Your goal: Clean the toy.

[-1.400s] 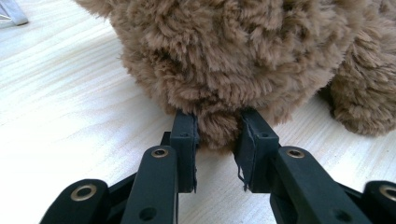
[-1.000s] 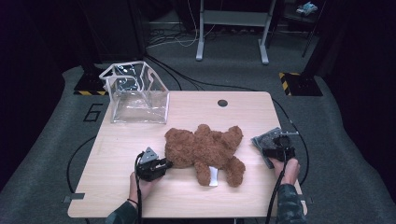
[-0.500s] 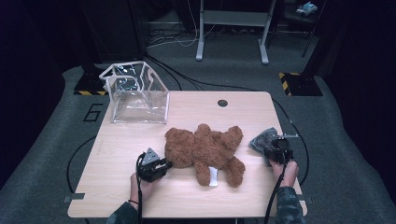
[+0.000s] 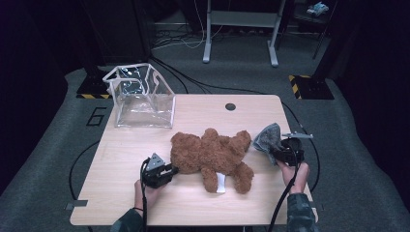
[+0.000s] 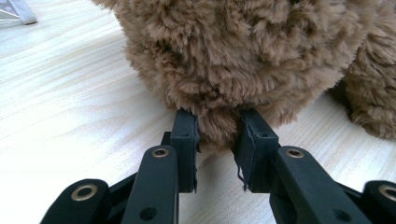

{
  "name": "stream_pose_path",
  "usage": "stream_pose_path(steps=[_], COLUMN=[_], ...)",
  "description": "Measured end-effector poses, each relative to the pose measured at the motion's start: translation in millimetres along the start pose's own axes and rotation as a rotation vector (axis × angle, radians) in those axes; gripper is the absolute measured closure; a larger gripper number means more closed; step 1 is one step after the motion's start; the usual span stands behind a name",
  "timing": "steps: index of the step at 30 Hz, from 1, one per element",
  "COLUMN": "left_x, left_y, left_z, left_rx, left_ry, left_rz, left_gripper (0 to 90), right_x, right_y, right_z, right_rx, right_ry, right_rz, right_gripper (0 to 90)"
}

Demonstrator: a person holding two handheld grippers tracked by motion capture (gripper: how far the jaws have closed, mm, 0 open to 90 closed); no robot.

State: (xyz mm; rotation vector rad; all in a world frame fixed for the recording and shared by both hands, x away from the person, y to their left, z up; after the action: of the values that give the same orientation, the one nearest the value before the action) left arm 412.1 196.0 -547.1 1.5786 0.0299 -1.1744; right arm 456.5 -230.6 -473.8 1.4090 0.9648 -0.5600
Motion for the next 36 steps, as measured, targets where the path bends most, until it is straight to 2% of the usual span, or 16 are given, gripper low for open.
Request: stream_pose_path(steps=[2,5,6,7,12,15,16,19,22,25,26,27,28,29,33,36], left_x=[0.1,-0.4,-0.4,-0.4,-1.2,-0.9,-0.9,-1.1,-1.1,-1.3,-1.3,-0.8,-0.8,-0.8,-1.4,-1.2], left_y=[0.1,-0.2,-0.2,-0.1,-0.4,-0.5,-0.5,-0.4,-0.5,-0.7,-0.7,-0.5,-0.5,-0.5,-0.6,-0.3], left_z=[-0.1,-0.1,-0.1,-0.1,0.1,0.9,1.2,0.9,1.6,1.6,1.6,1.5,1.5,1.6,1.5,1.7], left_rx=[-0.001,-0.001,-0.001,0.0,0.007,0.004,0.005,0.012,0.01,0.011,0.011,0.008,0.008,0.008,0.011,0.013], left_ry=[0.004,0.005,0.005,0.005,0.008,0.012,0.017,0.019,0.017,0.016,0.016,0.02,0.02,0.021,0.015,0.02], left_rz=[0.005,0.004,0.004,0.004,0.0,0.008,0.009,0.003,0.002,0.005,0.005,0.011,0.011,0.011,0.011,0.015], left_gripper=[70.4,70.3,70.3,70.3,70.3,70.3,70.3,70.3,70.3,70.4,70.5,70.6,70.6,70.6,70.8,70.8], right_x=[-10.8,-25.6,-25.6,-36.2,-49.8,-55.1,-55.1,-59.7,-60.6,-58.4,-58.4,-56.6,-56.6,-56.0,-54.2,-49.3], right_y=[6.3,15.2,15.2,20.9,29.5,33.8,33.8,39.8,43.1,49.5,49.5,51.3,51.3,52.7,56.0,57.8], right_z=[-7.8,-14.1,-14.1,-18.6,-29.8,-42.2,-42.2,-60.0,-68.0,-87.5,-87.5,-99.1,-99.1,-110.8,-134.8,-155.2], right_rx=[-0.024,-0.033,-0.033,-0.057,-0.085,-0.115,-0.115,-0.151,-0.175,-0.218,-0.218,-0.251,-0.251,-0.273,-0.307,-0.361], right_ry=[0.003,0.022,0.022,0.022,0.043,0.055,0.055,0.078,0.084,0.116,0.116,0.124,0.124,0.136,0.168,0.186], right_rz=[0.015,0.047,0.047,0.068,0.083,0.092,0.092,0.108,0.106,0.096,0.096,0.085,0.085,0.081,0.073,0.062], right_gripper=[76.0,76.0,76.0,76.0,75.9,75.9,75.9,75.8,75.7,75.3,75.3,75.3,75.3,75.2,75.2,75.0])
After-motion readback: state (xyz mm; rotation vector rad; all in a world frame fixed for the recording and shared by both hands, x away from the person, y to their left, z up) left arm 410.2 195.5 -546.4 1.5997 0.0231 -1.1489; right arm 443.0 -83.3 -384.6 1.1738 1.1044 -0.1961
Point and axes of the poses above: each handheld gripper's, and its own axes: x roughly forward along the jaws, y roughly out of its top, z roughly to its right, the point moved 4 cm from there along x, roughly forward along the jaws, and after that the axes turned 11 degrees about -z, right-handed, at the moved point
